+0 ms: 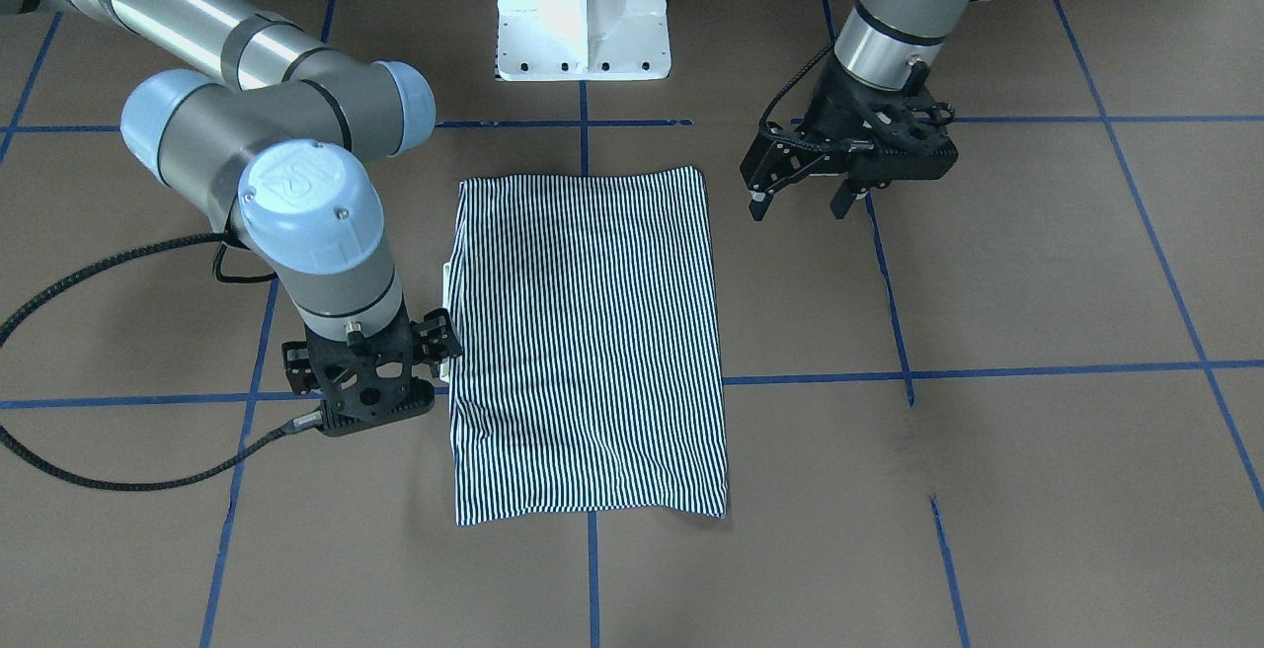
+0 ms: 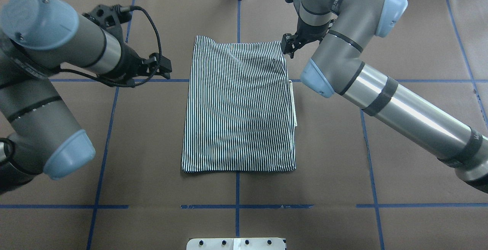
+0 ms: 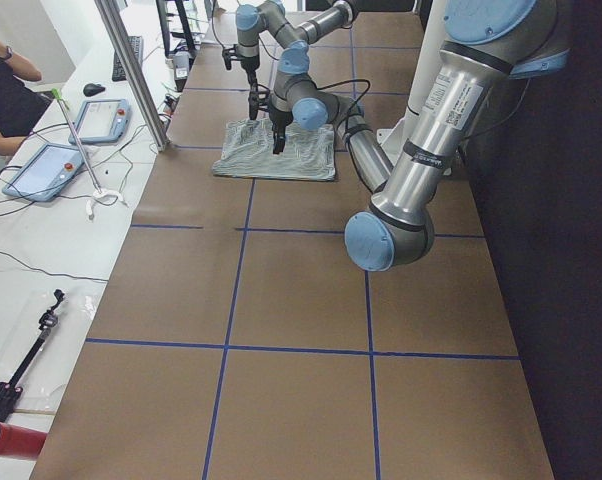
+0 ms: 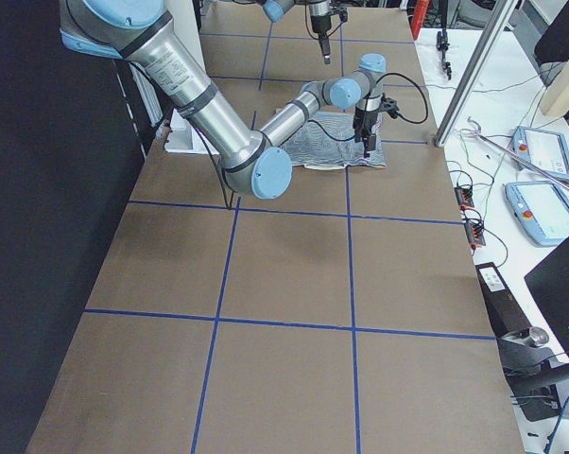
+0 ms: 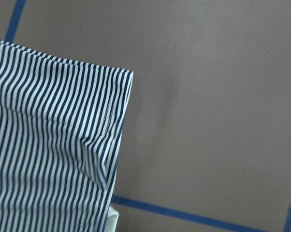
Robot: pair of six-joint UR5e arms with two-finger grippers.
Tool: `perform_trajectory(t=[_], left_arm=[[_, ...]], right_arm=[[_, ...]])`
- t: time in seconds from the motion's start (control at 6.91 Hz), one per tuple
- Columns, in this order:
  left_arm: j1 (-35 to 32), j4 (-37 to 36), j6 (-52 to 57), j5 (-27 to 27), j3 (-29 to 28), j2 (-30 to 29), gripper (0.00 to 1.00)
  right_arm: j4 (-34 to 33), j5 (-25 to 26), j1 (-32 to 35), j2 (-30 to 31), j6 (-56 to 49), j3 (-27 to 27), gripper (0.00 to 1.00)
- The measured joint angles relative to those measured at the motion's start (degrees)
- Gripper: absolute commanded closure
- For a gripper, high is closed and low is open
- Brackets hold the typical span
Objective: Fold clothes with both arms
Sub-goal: 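Move the left gripper to the shirt's near corner while the right gripper lowers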
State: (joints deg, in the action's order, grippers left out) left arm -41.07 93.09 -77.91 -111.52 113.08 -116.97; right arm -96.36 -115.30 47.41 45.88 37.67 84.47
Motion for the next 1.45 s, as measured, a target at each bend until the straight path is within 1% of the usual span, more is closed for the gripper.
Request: perform_trajectory(t=[0.29, 0.43, 0.58, 0.87, 1.16, 1.3, 1.45], left_arm=[[10.57, -3.4, -17.33, 6.38, -0.45, -0.22, 0.02], [14.48, -5.15, -23.51, 8.97, -1.15, -0.49, 0.02], [17.0, -6.42, -27.48, 10.45, -3.09, -1.27, 0.02], [19.42, -7.01, -31.33, 12.92, -8.69, -3.72, 0.02], [21.05, -7.03, -32.21, 13.99, -10.3, -3.89, 0.02], [21.86, -6.99, -32.53, 14.09, -10.5, -3.77, 0.05], [22.64, -6.97, -32.94, 14.12, -10.62, -3.77, 0.1]], right_arm=[[-0.21, -1.99, -2.74, 7.25, 9.03, 11.6, 0.0], [0.02, -2.2, -4.12, 9.57, 13.39, 15.27, 0.0], [0.14, -2.25, -5.2, 10.66, 16.77, 17.5, 0.0], [0.2, -2.14, -6.32, 11.2, 20.0, 18.69, 0.0], [0.2, -1.99, -6.75, 11.19, 20.89, 18.82, 0.0], [0.2, -1.94, -6.81, 11.19, 21.0, 18.82, 0.0], [0.2, -1.9, -6.81, 11.22, 21.03, 18.82, 0.0]])
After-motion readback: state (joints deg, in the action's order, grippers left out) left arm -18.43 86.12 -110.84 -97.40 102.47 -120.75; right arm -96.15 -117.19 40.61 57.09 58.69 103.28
